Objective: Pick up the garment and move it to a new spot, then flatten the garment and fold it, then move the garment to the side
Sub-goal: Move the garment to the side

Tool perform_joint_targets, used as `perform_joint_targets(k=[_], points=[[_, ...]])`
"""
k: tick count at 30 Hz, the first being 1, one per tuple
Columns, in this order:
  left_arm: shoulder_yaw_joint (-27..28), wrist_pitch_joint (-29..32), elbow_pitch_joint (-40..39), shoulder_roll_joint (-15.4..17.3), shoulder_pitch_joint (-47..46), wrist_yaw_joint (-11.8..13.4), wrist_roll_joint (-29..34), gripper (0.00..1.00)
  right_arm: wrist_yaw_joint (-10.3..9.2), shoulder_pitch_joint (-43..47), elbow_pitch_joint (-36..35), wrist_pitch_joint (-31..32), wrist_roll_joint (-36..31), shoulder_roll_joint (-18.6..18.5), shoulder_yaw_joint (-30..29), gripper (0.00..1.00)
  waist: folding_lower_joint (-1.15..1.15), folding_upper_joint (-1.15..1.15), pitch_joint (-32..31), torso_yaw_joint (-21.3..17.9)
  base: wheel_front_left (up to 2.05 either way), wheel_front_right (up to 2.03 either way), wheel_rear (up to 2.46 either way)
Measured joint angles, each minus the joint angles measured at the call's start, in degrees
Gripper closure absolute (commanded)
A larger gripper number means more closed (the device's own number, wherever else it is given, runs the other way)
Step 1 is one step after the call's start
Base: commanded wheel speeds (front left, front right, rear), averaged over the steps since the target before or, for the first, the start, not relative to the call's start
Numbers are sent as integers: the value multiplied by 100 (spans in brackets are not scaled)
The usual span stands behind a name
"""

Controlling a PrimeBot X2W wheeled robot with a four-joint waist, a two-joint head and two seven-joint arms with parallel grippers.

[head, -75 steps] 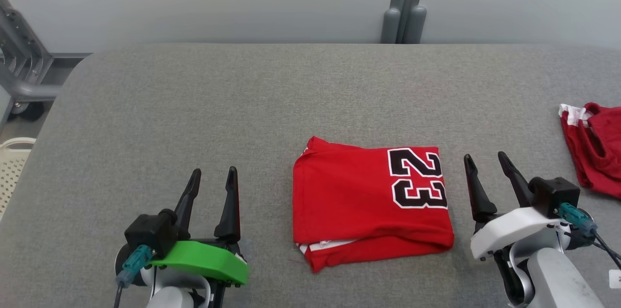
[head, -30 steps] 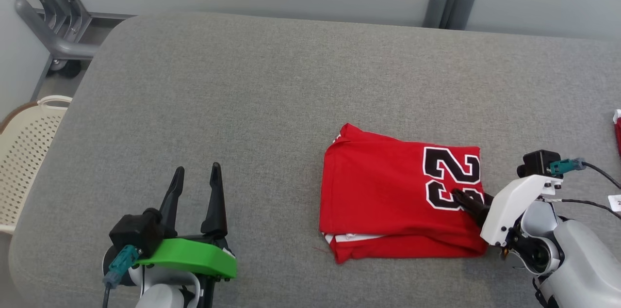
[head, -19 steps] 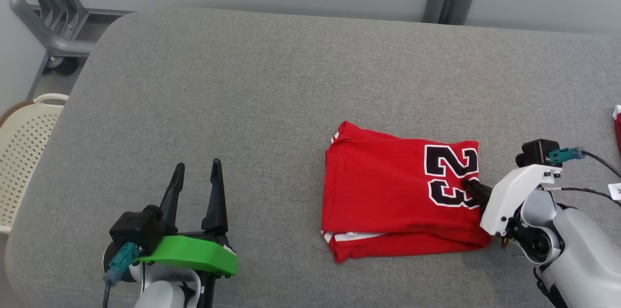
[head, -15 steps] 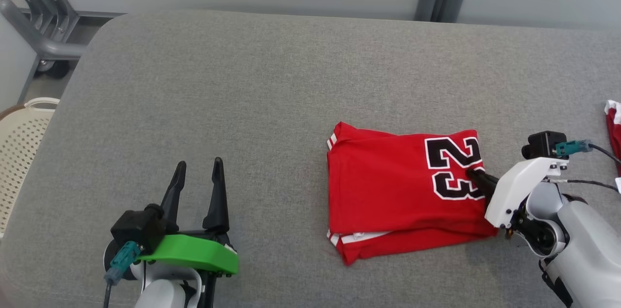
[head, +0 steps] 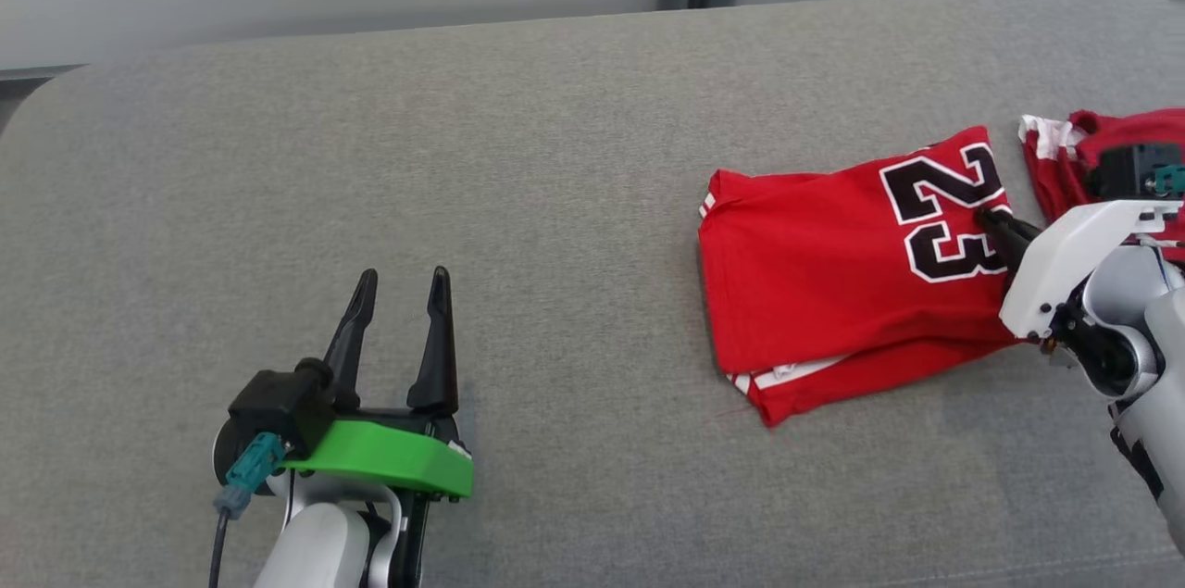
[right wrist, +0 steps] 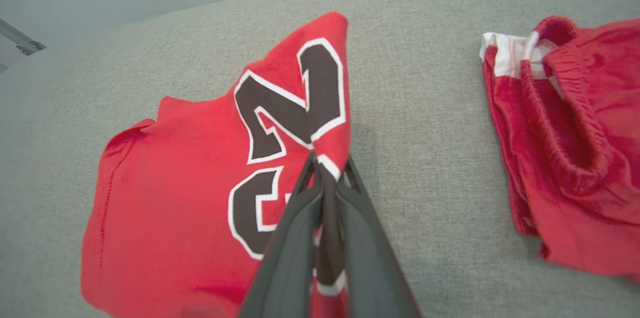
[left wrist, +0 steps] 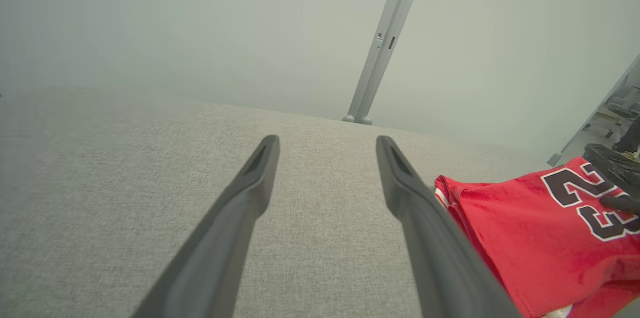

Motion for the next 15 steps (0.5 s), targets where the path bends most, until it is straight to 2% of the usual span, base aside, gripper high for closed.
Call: perform_joint_targets(k=[15], points=[[-104,1,36,4,-353,-71,114,0,0,-411,-65,-62,-235,54,-113,100,0,0,345,-1527,0,0,0]])
